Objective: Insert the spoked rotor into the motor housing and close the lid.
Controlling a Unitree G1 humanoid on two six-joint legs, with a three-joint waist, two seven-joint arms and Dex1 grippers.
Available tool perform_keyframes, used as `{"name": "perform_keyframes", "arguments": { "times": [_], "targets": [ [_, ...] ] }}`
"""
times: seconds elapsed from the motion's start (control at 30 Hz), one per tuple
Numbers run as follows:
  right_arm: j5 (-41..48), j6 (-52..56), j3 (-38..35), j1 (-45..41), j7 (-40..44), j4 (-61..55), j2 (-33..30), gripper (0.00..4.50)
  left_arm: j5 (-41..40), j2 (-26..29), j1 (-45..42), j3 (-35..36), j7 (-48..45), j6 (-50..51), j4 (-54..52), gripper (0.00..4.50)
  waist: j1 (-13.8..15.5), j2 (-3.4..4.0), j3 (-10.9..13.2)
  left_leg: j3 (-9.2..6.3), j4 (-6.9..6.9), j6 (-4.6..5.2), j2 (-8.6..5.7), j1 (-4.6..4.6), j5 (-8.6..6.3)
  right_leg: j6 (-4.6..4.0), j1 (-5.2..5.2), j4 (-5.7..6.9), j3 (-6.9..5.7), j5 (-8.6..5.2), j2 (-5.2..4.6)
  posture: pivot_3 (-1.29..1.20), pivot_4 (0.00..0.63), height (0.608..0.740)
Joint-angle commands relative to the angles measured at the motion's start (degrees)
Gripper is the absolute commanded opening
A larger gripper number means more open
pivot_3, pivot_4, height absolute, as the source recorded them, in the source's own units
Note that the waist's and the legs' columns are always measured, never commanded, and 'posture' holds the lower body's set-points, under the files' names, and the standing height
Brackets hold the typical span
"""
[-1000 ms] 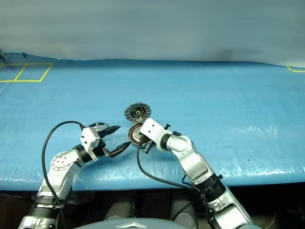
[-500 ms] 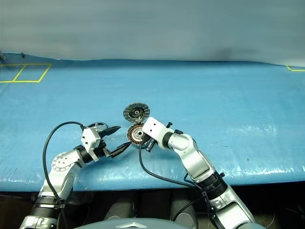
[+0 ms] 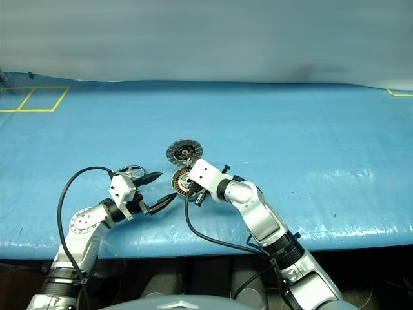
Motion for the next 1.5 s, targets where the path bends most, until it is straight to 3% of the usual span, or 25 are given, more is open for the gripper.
{"name": "perform_keyframes", "arguments": {
  "times": [0.03,0.53,1.1,1.5],
  "targets": [
    [0.3,-0.1,0.2,-0.2,0.6,-2.7,0.7,0.05,-0.3,0.0,-0.2,0.6,0.0,-1.4,-0.8,4.46,0.0,0.0,0.0,0.0,0.0,0.0,0.0,0.0,0.0,0.0,0.0,0.0,0.0,0.0,0.0,0.0,0.15,0.74],
    [0.5,2.6,1.0,-0.2,-0.1,-6.7,3.0,0.05,-0.2,-0.1,-0.7,0.4,0.1,-1.6,-0.2,4.46,0.0,0.0,0.0,-0.01,0.0,0.0,0.01,-0.01,0.0,0.0,-0.02,0.02,0.0,0.0,0.01,0.0,0.15,0.74],
    [-0.3,0.3,-0.1,-1.3,-0.1,0.5,0.9,0.05,-0.3,-0.4,-0.4,0.2,-0.2,-1.7,-0.2,4.46,0.0,0.0,0.0,0.0,0.0,-0.01,0.01,0.0,0.01,0.01,-0.01,0.03,0.0,0.0,0.01,0.0,0.15,0.74],
    [-0.1,0.3,-2.4,-2.1,-0.3,-1.4,-0.1,0.05,-0.3,-0.4,-0.4,0.0,-0.4,-1.4,-0.4,4.46,0.1,0.0,0.0,0.0,0.03,-0.01,0.0,-0.01,0.01,0.0,0.0,0.03,0.0,0.0,0.01,0.0,0.15,0.74]
  ]
}}
